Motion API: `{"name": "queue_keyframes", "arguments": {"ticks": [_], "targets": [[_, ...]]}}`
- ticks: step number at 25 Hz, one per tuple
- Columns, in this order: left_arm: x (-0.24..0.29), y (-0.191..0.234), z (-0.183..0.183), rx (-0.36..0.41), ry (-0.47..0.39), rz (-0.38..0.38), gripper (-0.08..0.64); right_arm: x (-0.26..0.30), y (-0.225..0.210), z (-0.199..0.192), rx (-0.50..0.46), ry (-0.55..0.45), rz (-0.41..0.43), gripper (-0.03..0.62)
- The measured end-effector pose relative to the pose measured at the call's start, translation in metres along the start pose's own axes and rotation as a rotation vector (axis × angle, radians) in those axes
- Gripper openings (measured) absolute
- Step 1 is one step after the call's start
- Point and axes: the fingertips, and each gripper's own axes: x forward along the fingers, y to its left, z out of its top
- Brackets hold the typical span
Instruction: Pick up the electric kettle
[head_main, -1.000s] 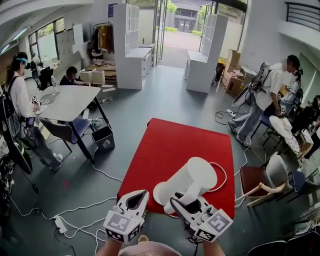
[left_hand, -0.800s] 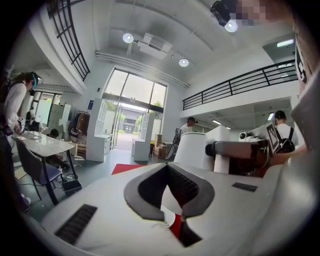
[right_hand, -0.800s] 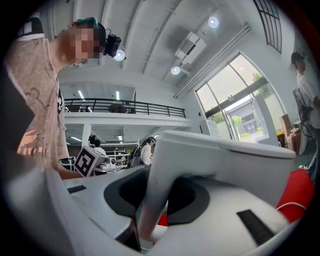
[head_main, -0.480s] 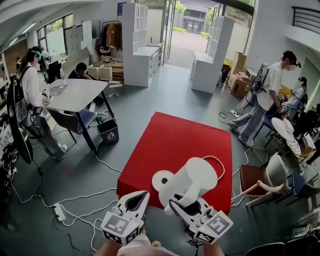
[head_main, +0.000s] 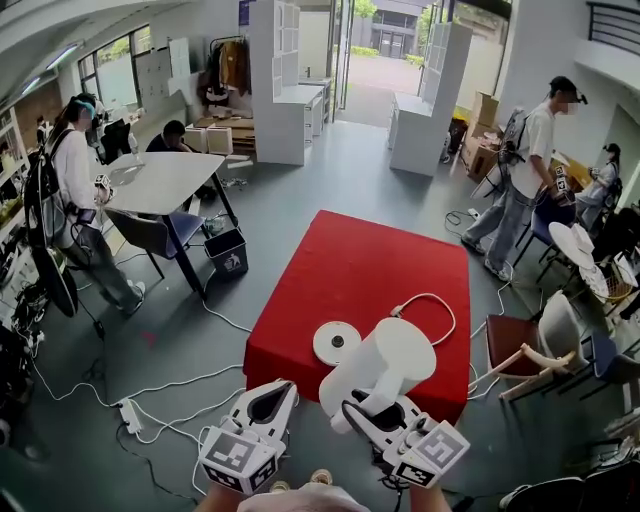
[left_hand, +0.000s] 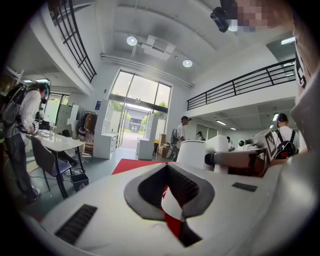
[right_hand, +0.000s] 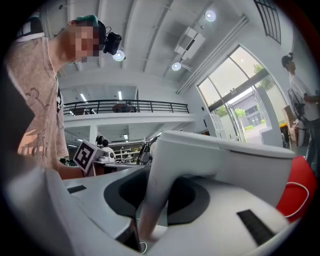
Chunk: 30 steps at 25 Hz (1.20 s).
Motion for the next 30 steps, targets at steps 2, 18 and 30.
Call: {"name": "queue_keyframes", "arguments": {"ticks": [2,18,30], "targets": [[-0.003,0.001,-0.001,-0.005,-0.007,-0.003,-0.006,-0.001,0.004,-0.003,-0.001,-0.005,-0.005,0.133],[-0.051,0.009,0.005,0.001,-0.045,-0.137,-0.006,0.009,0.083,-0.007,-0.003,-0.017,-0.083,0.133],[-0.070,-0.010,0.014,-0.005,-0.088,-0.158,-0.006,-0.017,0.131,-0.012,0.051,-0.041,-0.085,0.135]]}}
